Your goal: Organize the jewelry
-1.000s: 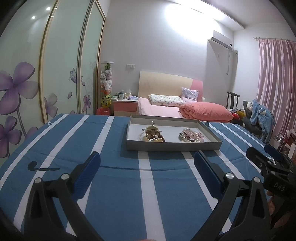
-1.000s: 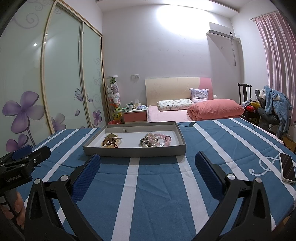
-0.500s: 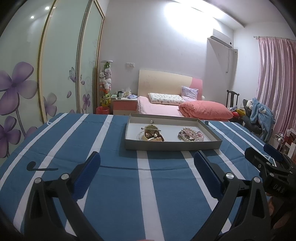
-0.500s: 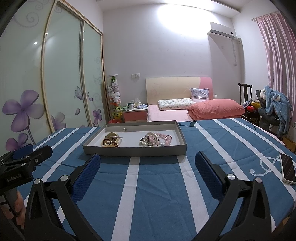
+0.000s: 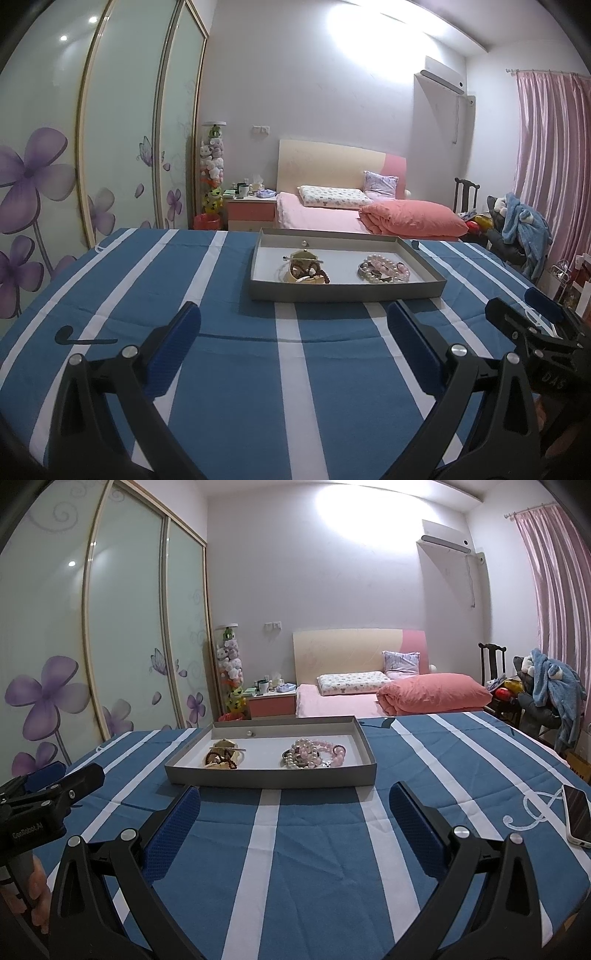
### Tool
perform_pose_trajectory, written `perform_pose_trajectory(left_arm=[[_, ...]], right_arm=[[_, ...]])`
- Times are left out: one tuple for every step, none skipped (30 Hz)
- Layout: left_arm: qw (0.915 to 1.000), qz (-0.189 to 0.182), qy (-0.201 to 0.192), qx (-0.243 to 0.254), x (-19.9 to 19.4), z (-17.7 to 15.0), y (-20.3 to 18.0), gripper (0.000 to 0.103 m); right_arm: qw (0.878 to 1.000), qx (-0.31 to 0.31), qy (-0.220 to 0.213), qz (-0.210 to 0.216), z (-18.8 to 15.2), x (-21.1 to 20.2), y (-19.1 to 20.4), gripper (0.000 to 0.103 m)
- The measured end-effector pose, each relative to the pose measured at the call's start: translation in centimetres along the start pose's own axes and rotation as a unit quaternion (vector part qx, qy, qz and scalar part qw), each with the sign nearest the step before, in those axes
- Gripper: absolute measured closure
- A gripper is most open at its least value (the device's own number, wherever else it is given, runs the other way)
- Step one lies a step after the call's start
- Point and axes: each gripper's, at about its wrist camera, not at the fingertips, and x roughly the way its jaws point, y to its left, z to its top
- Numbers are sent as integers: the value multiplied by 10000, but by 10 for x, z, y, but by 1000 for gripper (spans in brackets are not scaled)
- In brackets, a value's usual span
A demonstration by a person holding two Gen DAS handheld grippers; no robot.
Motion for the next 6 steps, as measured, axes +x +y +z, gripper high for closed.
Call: perform_pose_trajectory(left_arm=[[10000,-9,10,-13,0,0,0,4],[10000,-11,16,-24,-1,0,1,4],[10000,-8,22,-28,0,2,2,4],[10000,-7,28,-31,1,2,2,4],[10000,-8,34,-34,1,3,2,4],[10000,-7,33,-32,1,3,2,4]], right_arm=[[10000,2,6,0,0,0,0,2],[10000,3,9,0,1,0,0,2],[10000,3,10,-2,1,0,0,2],[10000,3,9,0,1,0,-1,2],[10000,3,9,0,1,0,-1,2],[10000,4,12,1,1,0,-1,2]])
